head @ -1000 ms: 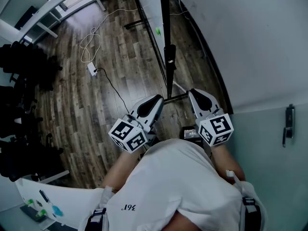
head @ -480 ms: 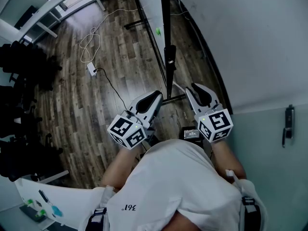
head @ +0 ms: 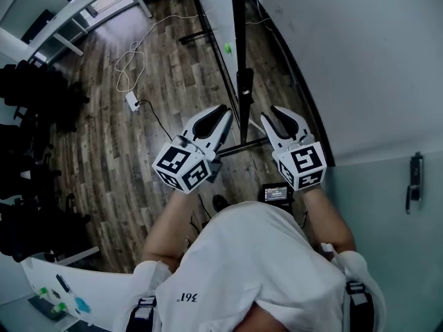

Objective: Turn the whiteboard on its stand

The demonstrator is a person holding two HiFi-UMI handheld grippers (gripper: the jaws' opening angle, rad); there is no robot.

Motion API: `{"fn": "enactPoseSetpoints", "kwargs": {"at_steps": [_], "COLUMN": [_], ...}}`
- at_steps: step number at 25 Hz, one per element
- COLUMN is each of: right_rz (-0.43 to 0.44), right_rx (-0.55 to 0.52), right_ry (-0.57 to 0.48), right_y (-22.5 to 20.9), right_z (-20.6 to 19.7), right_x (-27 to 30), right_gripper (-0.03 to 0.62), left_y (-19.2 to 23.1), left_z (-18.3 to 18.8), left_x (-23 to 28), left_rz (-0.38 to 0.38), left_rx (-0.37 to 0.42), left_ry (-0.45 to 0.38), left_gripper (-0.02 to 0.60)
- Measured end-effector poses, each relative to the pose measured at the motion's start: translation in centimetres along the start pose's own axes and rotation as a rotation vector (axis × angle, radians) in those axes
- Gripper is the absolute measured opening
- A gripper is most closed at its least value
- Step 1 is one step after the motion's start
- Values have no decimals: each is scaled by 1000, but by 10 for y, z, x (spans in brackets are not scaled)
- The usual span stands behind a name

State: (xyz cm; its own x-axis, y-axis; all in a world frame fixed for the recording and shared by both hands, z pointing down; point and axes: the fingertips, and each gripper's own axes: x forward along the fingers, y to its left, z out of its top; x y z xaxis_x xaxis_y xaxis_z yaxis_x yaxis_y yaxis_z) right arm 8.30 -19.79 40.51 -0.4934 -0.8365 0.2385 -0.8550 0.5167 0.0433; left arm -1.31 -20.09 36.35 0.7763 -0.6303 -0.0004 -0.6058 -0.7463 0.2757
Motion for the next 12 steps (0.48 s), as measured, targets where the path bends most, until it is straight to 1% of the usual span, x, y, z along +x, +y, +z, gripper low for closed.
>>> {"fn": "enactPoseSetpoints", "kwargs": {"at_steps": [7, 12], "right_rz": [18, 23], "right_rx": [-17, -22], "right_ry": [7, 16], "right_y": [-2, -4], "right_z": [5, 8], "right_x": [32, 51], "right_gripper": [138, 152], "left_y": [12, 14], "left_z": [19, 26], "left_x": [32, 49], "left_rz": [17, 19], "left_rx": [60, 79], "left_ry": [-8, -9], "left_gripper": [105, 127]}}
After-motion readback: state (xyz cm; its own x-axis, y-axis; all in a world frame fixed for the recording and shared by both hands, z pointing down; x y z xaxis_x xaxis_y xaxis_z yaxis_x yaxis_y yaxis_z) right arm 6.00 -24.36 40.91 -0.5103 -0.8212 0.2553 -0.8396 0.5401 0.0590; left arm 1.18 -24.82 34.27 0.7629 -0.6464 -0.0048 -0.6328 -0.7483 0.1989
